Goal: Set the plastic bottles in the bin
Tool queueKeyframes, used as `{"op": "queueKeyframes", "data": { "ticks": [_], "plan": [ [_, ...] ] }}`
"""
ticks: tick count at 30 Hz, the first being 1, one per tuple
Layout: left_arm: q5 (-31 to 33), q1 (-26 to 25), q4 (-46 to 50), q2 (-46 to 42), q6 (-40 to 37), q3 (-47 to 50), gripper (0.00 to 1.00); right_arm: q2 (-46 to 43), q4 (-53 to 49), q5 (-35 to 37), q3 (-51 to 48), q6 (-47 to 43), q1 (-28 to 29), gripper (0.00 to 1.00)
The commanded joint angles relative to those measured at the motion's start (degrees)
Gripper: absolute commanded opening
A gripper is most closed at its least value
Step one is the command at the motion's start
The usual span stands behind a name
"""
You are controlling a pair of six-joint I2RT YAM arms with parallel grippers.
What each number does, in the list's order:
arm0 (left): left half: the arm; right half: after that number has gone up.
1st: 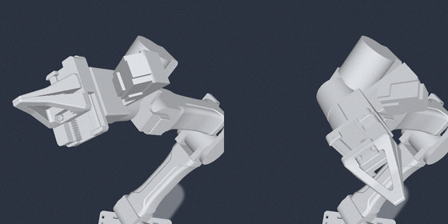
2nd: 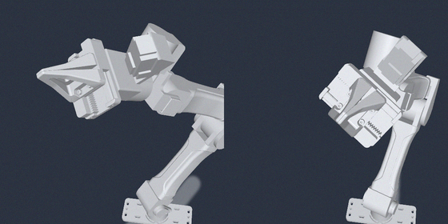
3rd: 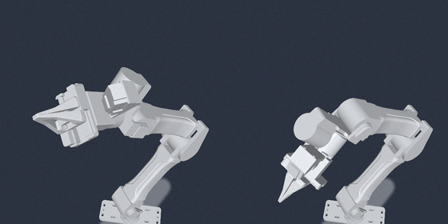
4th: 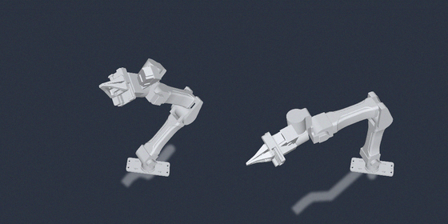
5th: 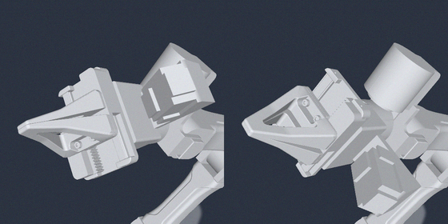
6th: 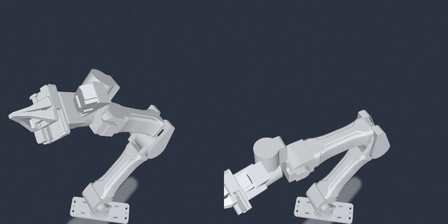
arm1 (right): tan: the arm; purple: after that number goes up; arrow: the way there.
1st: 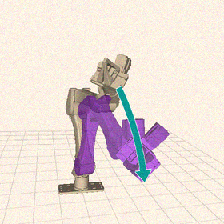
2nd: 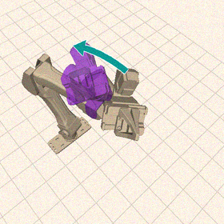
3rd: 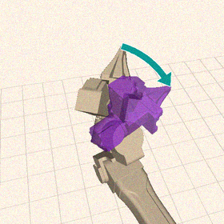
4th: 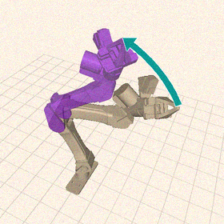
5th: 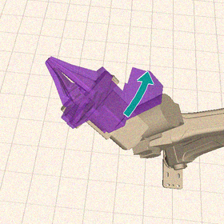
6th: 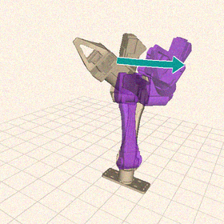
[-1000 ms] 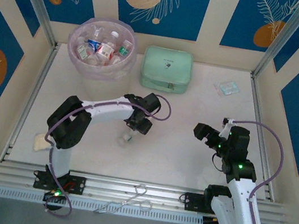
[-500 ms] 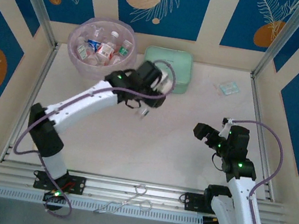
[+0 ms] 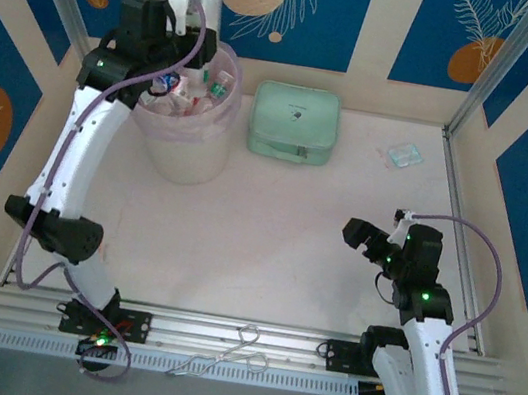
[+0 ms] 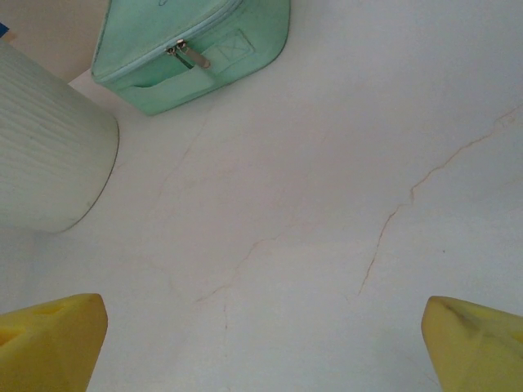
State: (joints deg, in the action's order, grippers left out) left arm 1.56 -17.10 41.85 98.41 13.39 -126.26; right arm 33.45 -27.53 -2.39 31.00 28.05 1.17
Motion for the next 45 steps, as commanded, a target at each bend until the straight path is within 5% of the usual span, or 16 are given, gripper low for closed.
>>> {"op": "queueKeyframes", "data": {
  "ticks": [1,16,21,28,33,39,45],
  "plan": [
    [1.2,1.7,4.9,4.7,-1.0,-5.3,0.50,-0.9,-1.5,-0.7,-0.7,-0.7,-0.4,0.99],
    [3.5,2.7,22.2,18.3,-12.3,-10.5,0.45,-1.2,-2.1,-0.9,-0.8,-0.9,-0.6,0.99],
    [2.9,2.9,22.1,18.1,-12.4,-4.5,0.41,-1.1,-1.3,-1.2,-1.4,-0.5,-0.6,0.99],
    [11.4,3.3,18.4,14.8,-12.0,8.6,0.36,-0.8,-1.0,-1.2,-1.4,-1.0,-0.6,0.99],
    [5.8,4.6,16.1,14.8,-10.4,11.5,0.36,0.3,-0.1,-2.2,-1.3,-0.6,-0.7,0.99],
    [-7.8,5.3,11.7,12.4,-9.1,8.6,0.68,0.3,-0.6,-1.8,-0.9,-1.2,-0.8,0.99],
    [-2.3,5.2,6.0,5.1,-7.9,4.8,0.96,0.4,0.6,-2.4,-1.8,-0.1,-0.8,0.99]
  ]
}}
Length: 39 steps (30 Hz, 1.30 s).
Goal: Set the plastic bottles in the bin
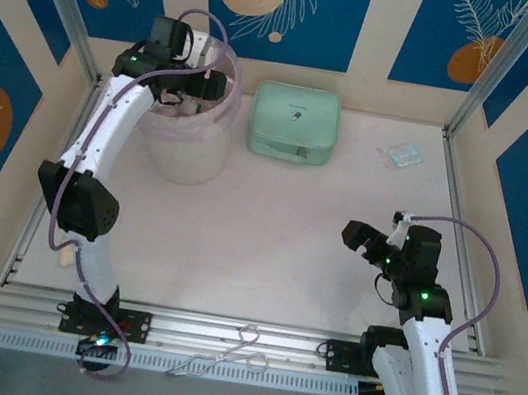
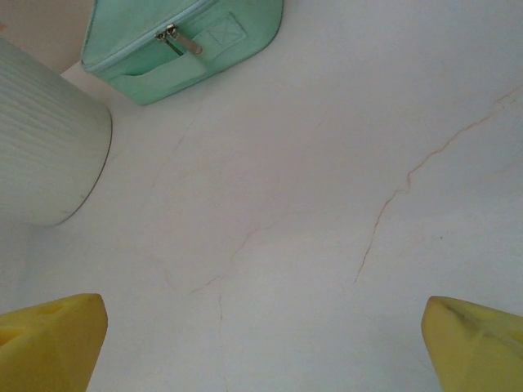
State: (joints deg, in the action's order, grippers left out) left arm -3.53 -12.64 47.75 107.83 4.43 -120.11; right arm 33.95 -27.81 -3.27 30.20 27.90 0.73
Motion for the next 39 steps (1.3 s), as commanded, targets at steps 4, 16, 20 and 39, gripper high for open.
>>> {"op": "queueKeyframes", "data": {
  "ticks": [4,16,20,39],
  "plan": [
    [5.8,0.7,-10.5,-10.4,2.5,4.6,0.98,0.1,1.6,-2.3,-1.1,0.5,-0.3,0.99],
    [6.9,0.7,-16.8,-1.4,4.9,-2.5,0.77,-0.4,0.5,-2.7,-1.3,0.8,-0.2,0.99],
    [8.4,0.7,-9.9,3.4,3.8,-7.3,0.57,-0.6,0.3,-3.1,-1.5,1.1,0.0,0.99],
    [3.6,0.6,-14.8,-3.3,5.5,18.4,0.48,-0.9,0.9,-3.1,-2.0,1.6,0.4,0.99]
  ]
}}
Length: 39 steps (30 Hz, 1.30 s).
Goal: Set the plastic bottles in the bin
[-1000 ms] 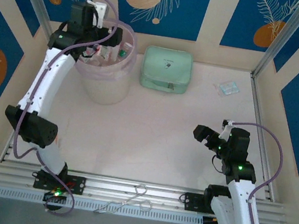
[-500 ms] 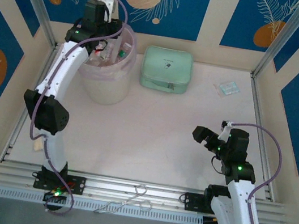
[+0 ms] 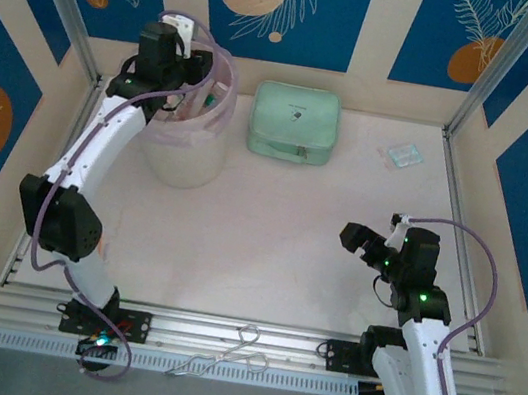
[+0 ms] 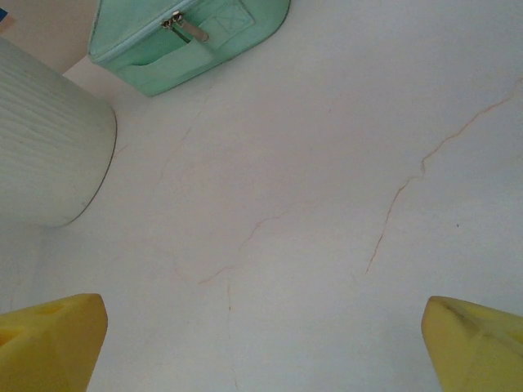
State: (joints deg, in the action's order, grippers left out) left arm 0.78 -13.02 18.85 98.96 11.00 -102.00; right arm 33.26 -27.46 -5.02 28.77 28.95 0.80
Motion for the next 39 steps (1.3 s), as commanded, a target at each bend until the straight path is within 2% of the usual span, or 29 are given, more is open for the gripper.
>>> {"op": "queueKeyframes", "data": {
  "ticks": [1,4,8,13,16,20,26,29,32,35,39],
  "plan": [
    [-2.0,0.9,15.3,6.8,-1.1,-2.1,0.49,-0.2,0.5,-1.4,-0.6,0.7,0.4,0.99],
    [-4.1,0.9,17.4,8.7,-0.8,-6.7,0.53,-0.2,0.6,-1.4,-0.4,0.7,0.6,0.99],
    [-2.4,1.0,19.1,6.7,-1.8,-8.8,0.60,-0.5,-0.2,-0.7,0.0,0.1,0.7,0.99],
    [0.4,1.7,21.9,2.3,-4.6,-12.3,0.87,0.0,0.8,-1.0,0.0,0.1,0.7,0.99],
    [-3.4,3.4,22.3,-0.4,-3.8,-14.1,0.98,1.1,2.2,-2.9,-0.2,-0.1,0.8,0.99],
    [-1.8,4.2,21.6,-5.8,-3.9,-12.5,0.99,1.6,2.8,-2.9,-0.3,-0.6,1.5,0.99],
    [1.7,9.6,17.3,-16.2,-1.9,-3.4,0.99,2.5,2.8,-1.0,2.2,-3.6,1.4,0.99],
    [0.4,16.2,15.3,-21.2,3.7,4.0,0.99,3.9,3.0,-0.9,3.6,-4.7,1.4,0.99],
    [-2.6,25.1,8.3,-27.2,11.8,17.5,0.99,4.6,4.5,0.2,4.6,-5.7,1.2,0.99],
    [-2.2,30.9,3.3,-32.0,16.0,31.1,0.99,7.5,5.4,5.1,9.2,-9.8,1.3,0.99],
    [7.1,31.2,-1.2,-38.3,15.4,47.8,0.99,13.6,8.1,16.4,13.5,-18.0,1.1,0.99]
  ]
}}
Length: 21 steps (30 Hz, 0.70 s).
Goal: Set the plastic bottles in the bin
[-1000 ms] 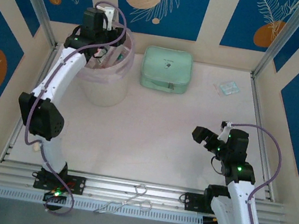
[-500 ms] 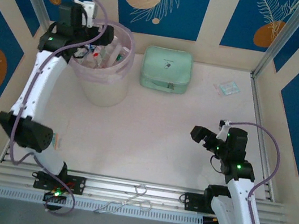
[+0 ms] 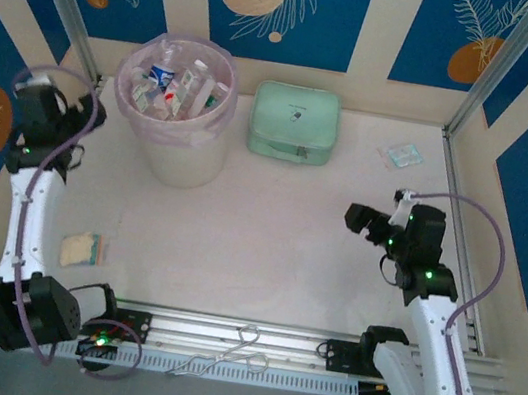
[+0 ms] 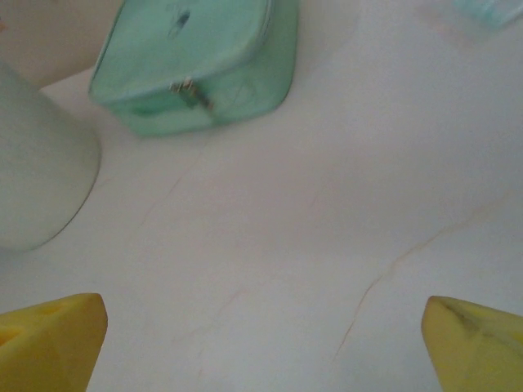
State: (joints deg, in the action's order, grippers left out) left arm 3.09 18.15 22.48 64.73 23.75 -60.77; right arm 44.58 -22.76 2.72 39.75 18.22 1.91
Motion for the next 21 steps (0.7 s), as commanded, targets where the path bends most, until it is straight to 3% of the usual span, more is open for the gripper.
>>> {"op": "queueKeyframes", "data": {
  "ticks": [1,5,10,15,21],
  "plan": [
    [5.7,0.0,-6.3,-5.2,2.8,10.4,0.99,3.3,5.0,9.9,2.3,-9.2,-0.3,0.99],
    [2.7,-0.3,-14.6,-6.3,2.5,22.3,0.99,6.8,9.8,8.7,-0.7,-11.3,-1.6,0.99],
    [0.7,-5.1,-32.2,-2.6,-0.2,34.2,0.99,12.5,18.1,7.5,-7.6,-8.7,-1.7,0.99],
    [3.6,-12.0,-37.8,3.5,-5.4,33.7,0.99,18.6,27.2,8.2,-12.1,-7.9,-1.5,0.99],
    [3.3,-13.9,-50.3,10.9,-9.1,34.7,0.99,25.8,34.4,9.1,-12.6,-10.1,-1.0,0.99]
  ]
}}
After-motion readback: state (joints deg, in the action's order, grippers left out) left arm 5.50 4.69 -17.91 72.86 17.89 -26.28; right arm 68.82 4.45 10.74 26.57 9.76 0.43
